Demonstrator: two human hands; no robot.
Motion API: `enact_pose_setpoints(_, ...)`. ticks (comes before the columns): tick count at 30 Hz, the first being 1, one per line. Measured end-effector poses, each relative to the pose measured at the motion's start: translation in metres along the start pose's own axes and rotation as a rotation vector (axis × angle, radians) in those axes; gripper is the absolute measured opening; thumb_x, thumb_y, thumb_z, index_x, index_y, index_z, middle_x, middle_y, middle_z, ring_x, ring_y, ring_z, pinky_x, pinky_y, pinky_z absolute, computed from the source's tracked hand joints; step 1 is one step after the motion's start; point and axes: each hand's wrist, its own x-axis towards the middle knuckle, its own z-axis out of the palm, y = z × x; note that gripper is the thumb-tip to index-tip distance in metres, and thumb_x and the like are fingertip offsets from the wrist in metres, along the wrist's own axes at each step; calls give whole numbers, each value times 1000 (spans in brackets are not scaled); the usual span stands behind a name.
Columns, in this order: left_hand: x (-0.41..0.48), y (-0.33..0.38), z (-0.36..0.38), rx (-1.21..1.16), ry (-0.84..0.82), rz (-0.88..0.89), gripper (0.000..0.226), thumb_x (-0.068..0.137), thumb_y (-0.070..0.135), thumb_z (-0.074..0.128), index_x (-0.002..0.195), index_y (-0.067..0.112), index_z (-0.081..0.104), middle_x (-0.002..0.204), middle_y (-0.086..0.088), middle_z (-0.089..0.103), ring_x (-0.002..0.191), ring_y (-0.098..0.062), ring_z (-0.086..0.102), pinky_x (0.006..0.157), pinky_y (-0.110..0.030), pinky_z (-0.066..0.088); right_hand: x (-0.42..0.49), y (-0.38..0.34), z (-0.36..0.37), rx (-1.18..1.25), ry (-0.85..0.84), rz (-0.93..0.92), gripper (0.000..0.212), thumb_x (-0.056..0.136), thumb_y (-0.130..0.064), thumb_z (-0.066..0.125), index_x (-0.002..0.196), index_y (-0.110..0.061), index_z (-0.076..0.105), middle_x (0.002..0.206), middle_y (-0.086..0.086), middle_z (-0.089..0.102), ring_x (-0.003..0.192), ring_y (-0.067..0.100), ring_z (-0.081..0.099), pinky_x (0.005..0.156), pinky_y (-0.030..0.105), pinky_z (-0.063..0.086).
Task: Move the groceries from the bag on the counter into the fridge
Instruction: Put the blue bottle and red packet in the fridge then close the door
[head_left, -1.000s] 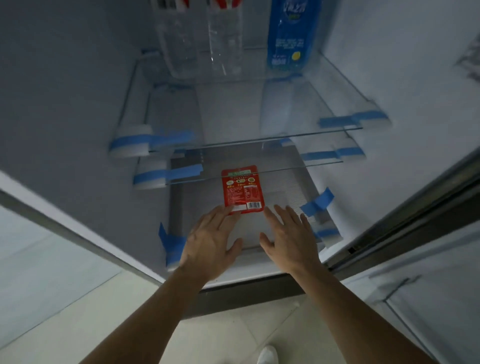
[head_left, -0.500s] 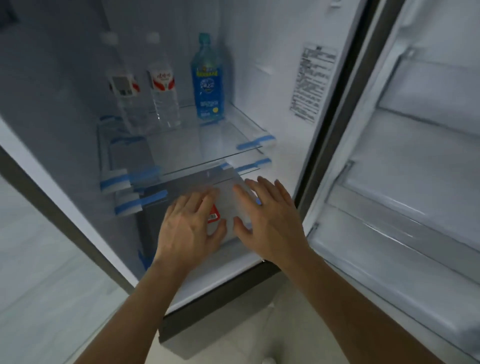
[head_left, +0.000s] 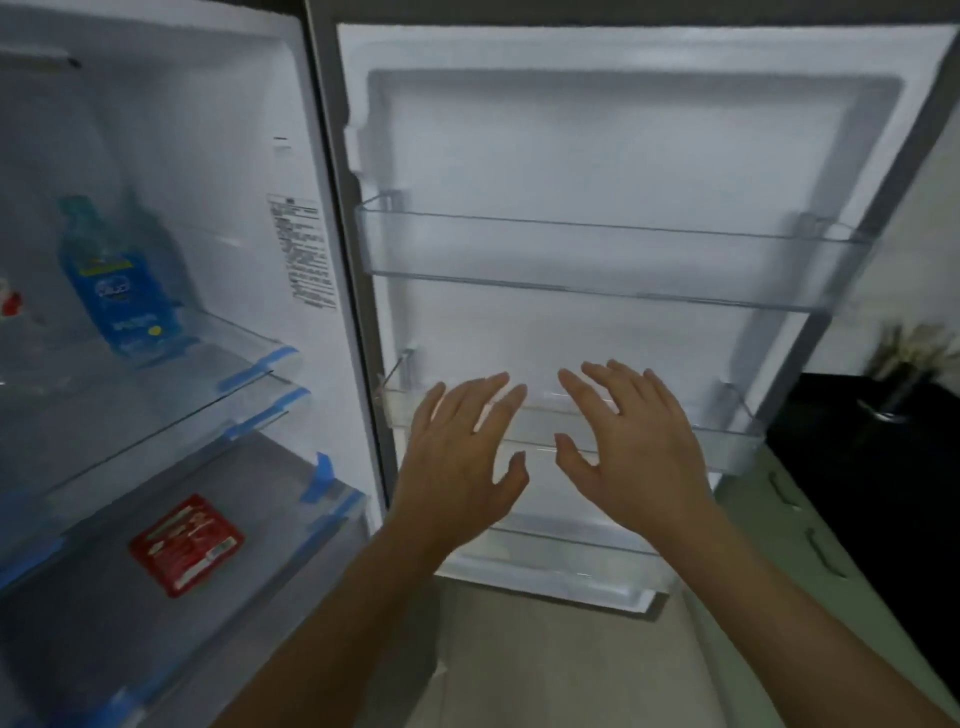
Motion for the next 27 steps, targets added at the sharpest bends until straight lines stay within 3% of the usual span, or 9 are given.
enact_pose_setpoints(6,13,45,41,40,-190,59,69,90,51,51,151,23,36,157,0,36,146,-23,33,121,-45,14,-37,58,-18,-76,-89,90,65,91,-54,38,142,-19,56,140,10,62,131,34,56,114,57,39)
enact_pose_setpoints(10,12,55,43,102,-225,20,70,87,49,55,149,22,39,149,-2,49,138,-26,44,119,-47,23,-56,74,-17,-55,-153,123,68,89,-54,34,141,-17,57,138,11,63,128,35,59,108,61,44)
enact_pose_setpoints(13,12,58,36,86,-230,-3,67,86,44,56,148,21,41,146,-3,51,135,-26,46,118,-47,26,-68,76,-16,-83,-164,92,64,88,-46,45,143,-15,54,140,13,61,129,36,58,108,61,45)
enact_pose_setpoints(18,-6,59,21,79,-282,-13,72,88,37,60,152,21,31,155,-2,38,146,-25,30,121,-46,20,-80,65,-29,-72,-135,39,64,81,-30,73,140,-10,57,133,14,65,121,36,63,102,55,51)
enact_pose_setpoints(22,-25,54,7,71,-314,-36,77,90,38,61,154,26,21,162,3,24,152,-19,13,121,-42,9,-96,48,-44,-67,-63,16,66,77,-23,77,138,-5,59,128,15,67,117,35,65,99,50,53)
enact_pose_setpoints(27,-51,41,-26,98,-358,-20,76,89,35,62,153,26,22,162,3,25,152,-19,14,122,-47,15,-128,7,-57,-109,-38,-28,70,74,-23,77,137,0,58,122,15,68,105,31,68,101,43,51)
